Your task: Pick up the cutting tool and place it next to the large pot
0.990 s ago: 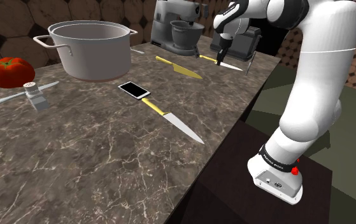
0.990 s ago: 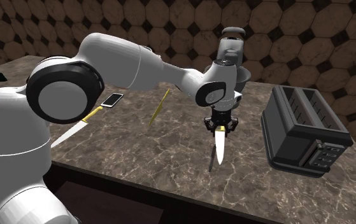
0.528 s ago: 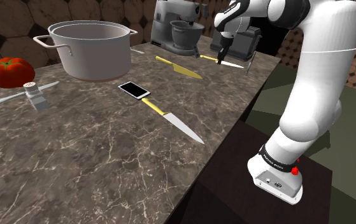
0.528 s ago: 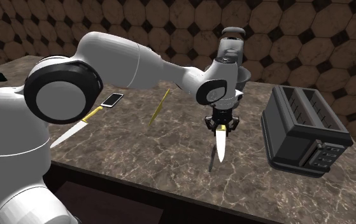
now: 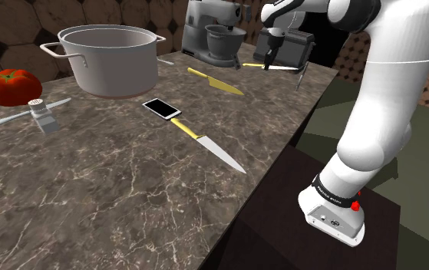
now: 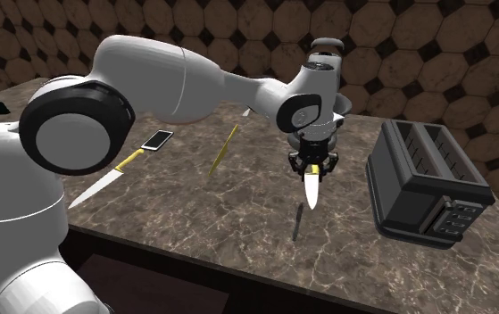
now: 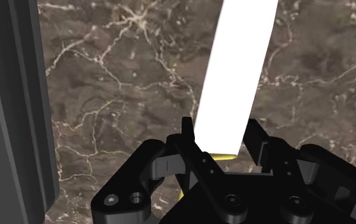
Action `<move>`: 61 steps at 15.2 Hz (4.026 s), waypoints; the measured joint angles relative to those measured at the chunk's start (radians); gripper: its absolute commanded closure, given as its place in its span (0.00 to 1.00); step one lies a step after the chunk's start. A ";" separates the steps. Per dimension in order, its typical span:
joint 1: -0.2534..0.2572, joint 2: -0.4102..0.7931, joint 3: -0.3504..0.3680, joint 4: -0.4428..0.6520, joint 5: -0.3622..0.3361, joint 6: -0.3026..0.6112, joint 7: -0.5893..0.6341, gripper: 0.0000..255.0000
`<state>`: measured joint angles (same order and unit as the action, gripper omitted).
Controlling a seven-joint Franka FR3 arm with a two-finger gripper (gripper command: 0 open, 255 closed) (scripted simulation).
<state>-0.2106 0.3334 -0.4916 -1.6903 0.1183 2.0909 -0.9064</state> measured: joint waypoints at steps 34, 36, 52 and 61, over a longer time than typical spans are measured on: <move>-0.048 0.020 -0.016 0.488 0.005 -0.467 -0.006 1.00; -0.057 0.035 -0.016 0.541 0.012 -0.505 -0.007 1.00; 0.168 -0.249 0.047 0.266 -0.152 -0.496 0.238 1.00; 0.294 -0.415 0.170 0.085 -0.236 -0.489 0.483 1.00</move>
<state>0.0835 -0.0813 -0.3214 -1.6051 -0.1173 1.6017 -0.4230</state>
